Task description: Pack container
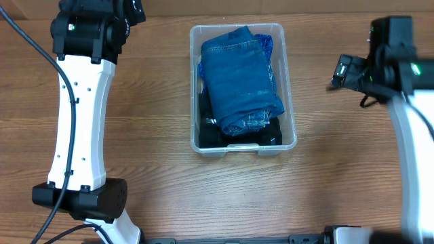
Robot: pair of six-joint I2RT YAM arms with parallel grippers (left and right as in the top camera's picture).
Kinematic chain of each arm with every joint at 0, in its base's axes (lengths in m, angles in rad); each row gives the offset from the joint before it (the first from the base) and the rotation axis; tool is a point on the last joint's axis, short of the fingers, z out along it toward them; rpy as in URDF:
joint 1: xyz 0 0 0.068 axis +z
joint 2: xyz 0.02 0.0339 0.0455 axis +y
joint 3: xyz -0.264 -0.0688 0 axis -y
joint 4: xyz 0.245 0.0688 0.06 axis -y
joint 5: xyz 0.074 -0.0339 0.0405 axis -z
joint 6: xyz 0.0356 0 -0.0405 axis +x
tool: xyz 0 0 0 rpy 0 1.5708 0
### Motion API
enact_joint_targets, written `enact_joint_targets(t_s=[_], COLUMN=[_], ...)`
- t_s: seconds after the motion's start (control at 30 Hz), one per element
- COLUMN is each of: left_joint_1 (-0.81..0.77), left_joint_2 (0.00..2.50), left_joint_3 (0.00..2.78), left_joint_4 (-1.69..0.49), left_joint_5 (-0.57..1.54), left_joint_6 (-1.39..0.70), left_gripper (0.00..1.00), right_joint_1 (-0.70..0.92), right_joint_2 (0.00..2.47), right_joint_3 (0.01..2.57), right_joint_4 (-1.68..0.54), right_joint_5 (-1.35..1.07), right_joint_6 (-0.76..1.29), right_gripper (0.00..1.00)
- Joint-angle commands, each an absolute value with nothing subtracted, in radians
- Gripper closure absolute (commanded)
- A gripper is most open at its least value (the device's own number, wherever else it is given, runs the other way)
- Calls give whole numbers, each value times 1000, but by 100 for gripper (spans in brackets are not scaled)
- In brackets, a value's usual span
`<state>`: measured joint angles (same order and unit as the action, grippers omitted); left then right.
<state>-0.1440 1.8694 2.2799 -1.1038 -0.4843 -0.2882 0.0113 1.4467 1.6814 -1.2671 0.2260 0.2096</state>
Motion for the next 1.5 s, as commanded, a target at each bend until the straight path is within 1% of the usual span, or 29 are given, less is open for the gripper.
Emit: enact_joint_targets(t_s=[0.0, 0.1, 0.23, 0.27, 0.43, 0.5, 0.57, 0.6, 0.63, 0.7, 0.83, 0.9, 1.17, 1.47], left_joint_1=[-144, -144, -144, -144, -144, -144, -144, -144, -144, -144, -144, -144, -144, -144], left_joint_2=[1870, 1870, 1870, 1870, 1870, 1870, 1870, 1870, 1870, 1870, 1870, 1870, 1870, 1870], left_joint_3=[2275, 2276, 2275, 2275, 2275, 2275, 2275, 2275, 2275, 2275, 2275, 2276, 2276, 2276], left_joint_4=[-1103, -1103, -1103, -1103, -1103, -1103, -1103, -1103, -1103, -1103, -1103, -1103, -1103, -1103], left_joint_5=[-504, -504, -504, -504, -504, -504, -504, -504, -504, -504, -504, -504, -504, -504], left_joint_6=[-292, -292, -292, -292, -292, -292, -292, -292, -292, -292, -292, -292, -292, -292], left_gripper=[0, 0, 0, 0, 0, 0, 0, 0, 0, 0, 0, 0, 0, 0], right_joint_1=[110, 152, 162, 162, 162, 162, 162, 162, 162, 162, 162, 162, 146, 61], right_joint_2=[1134, 947, 677, 550, 291, 198, 156, 144, 139, 139, 139, 136, 70, 3], right_joint_3=[1705, 1683, 1516, 1387, 1048, 866, 724, 635, 519, 383, 188, 140, 64, 49], right_joint_4=[-1249, -1150, -995, -906, -718, -601, -480, -387, -248, -75, 131, 157, 127, -9], right_joint_5=[252, 235, 155, 152, 156, 157, 156, 155, 151, 151, 152, 152, 155, 117], right_joint_6=[195, 190, 190, 190, 189, 189, 189, 191, 206, 244, 294, 298, 297, 296], right_gripper=[0, 0, 0, 0, 0, 0, 0, 0, 0, 0, 0, 0, 0, 0])
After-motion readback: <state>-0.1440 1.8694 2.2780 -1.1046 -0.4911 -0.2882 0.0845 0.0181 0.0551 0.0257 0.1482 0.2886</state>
